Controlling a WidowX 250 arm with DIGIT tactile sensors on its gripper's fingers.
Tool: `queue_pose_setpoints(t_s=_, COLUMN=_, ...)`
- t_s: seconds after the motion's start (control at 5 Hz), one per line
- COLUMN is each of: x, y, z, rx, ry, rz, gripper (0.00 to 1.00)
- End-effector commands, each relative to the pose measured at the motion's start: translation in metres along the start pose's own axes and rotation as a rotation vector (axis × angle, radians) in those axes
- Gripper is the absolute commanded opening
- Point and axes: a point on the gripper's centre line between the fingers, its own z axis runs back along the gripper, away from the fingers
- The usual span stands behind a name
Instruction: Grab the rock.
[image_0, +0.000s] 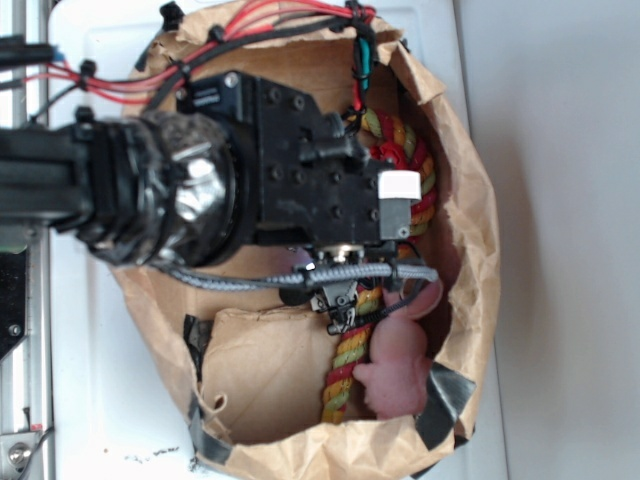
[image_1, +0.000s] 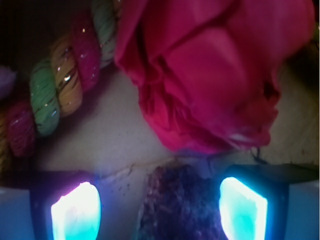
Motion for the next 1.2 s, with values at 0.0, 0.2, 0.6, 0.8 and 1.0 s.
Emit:
queue_pose_setpoints(t_s=0.0, x=0.005, y=-0.007, z=0.008, rx=-0.025, ry=-0.032, rz=-0.016, gripper=0.0)
queue_pose_setpoints(t_s=0.2, x=0.007, y=-0.006, z=0.01, rx=-0.03, ry=-0.039, rz=-0.014, gripper=0.0)
queue_pose_setpoints(t_s=0.6, x=0.008, y=0.008, z=0.037, rx=-0.089, ry=-0.038, rz=-0.016, gripper=0.0)
queue_pose_setpoints(t_s=0.8, x=0.008, y=0.015, z=0.061, rx=-0.117, ry=-0.023, rz=-0.016, gripper=0.0)
queue_pose_setpoints(t_s=1.0, x=0.012, y=0.031, z=0.097, rx=-0.13, ry=0.004, rz=-0.014, gripper=0.0)
